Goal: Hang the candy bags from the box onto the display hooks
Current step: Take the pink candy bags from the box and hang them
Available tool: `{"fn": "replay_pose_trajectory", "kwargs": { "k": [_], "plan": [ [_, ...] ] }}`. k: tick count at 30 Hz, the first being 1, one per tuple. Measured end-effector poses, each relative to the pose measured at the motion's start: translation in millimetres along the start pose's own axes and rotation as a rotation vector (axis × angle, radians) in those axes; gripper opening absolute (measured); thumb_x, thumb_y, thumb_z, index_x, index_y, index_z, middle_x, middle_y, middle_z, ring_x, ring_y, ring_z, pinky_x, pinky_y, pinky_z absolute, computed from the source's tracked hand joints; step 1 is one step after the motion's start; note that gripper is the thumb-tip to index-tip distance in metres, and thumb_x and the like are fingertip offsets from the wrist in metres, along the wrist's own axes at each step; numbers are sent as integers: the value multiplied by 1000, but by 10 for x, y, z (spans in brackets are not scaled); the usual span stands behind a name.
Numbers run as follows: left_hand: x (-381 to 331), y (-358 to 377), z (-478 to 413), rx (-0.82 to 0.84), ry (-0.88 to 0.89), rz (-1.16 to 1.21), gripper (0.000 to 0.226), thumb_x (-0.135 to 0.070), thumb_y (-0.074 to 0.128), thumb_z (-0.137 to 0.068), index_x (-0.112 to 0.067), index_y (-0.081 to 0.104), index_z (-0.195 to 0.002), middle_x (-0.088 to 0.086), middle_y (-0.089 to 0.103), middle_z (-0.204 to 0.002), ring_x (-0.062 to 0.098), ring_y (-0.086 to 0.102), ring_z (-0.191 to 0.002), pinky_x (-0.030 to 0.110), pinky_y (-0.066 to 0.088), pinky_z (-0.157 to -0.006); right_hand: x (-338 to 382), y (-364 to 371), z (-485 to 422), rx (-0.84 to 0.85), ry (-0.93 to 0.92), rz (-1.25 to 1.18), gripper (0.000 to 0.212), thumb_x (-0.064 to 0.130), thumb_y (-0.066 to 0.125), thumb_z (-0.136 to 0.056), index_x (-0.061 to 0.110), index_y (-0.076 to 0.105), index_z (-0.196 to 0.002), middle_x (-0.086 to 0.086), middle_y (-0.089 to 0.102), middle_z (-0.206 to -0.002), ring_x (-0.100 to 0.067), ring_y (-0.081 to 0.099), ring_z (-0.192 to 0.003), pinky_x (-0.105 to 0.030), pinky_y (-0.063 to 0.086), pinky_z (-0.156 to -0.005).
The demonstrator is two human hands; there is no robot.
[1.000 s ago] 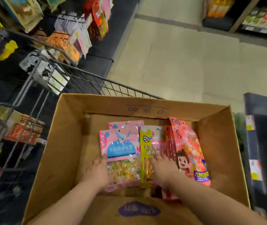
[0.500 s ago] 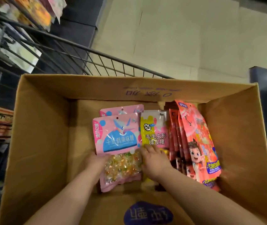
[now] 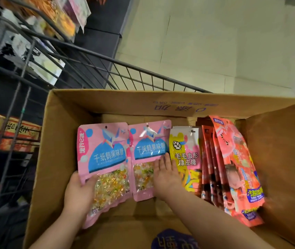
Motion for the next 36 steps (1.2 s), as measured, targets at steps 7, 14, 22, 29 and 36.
{"fn": "replay_pose_trajectory", "kwargs": {
  "k": [7, 14, 22, 29, 36],
  "plan": [
    [60, -55, 66, 25, -18, 7, 16, -12, 61, -93, -15, 53, -106, 9, 64, -104, 34, 63, -100, 49, 51, -91, 99, 103, -65, -137, -10, -630, 68, 17, 58, -85, 22, 28, -146, -4, 8, -157, -33, 3, -147, -40, 16, -120],
    [97, -13, 47, 35, -70, 42, 16, -10, 60, -93, -14, 53, -108, 11, 64, -103, 33, 62, -96, 43, 50, -87, 92, 53, -298, -153, 310, -1037, 84, 20, 61, -85, 17, 9, -151, -15, 37, -145, -32, 41, -132, -40, 41, -105],
    [12, -68, 137, 108, -132, 163, 16, -6, 57, -94, -12, 58, -109, 11, 69, -104, 32, 67, -92, 41, 52, -80, 13, -92, -134, -117, 189, -1224, 32, 21, 69, -81, 12, 61, -111, -4, 67, -110, -22, 62, -103, -30, 50, -83],
    [-356, -126, 461, 167, -101, 305, 10, -12, 58, -94, -19, 58, -101, 7, 69, -96, 26, 69, -85, 37, 54, -67, -249, -380, 288, -264, 125, -1344, 19, 19, 65, -86, 26, 49, -91, 5, 64, -92, -15, 63, -86, -30, 53, -72],
    [-709, -160, 992, 174, -30, 389, 13, -9, 65, -88, -17, 62, -98, 12, 72, -96, 32, 71, -89, 46, 57, -77, -803, -711, 856, -397, 38, -1273, 21, 18, 66, -84, 26, 50, -96, 8, 62, -91, -17, 64, -86, -33, 52, -77]
  ]
}}
Point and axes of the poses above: each hand's wrist, its own z-axis away from the middle knuckle, its own y-axis out of the palm, x = y × z, the point moved 1 cm from there along -z, towards the middle knuckle
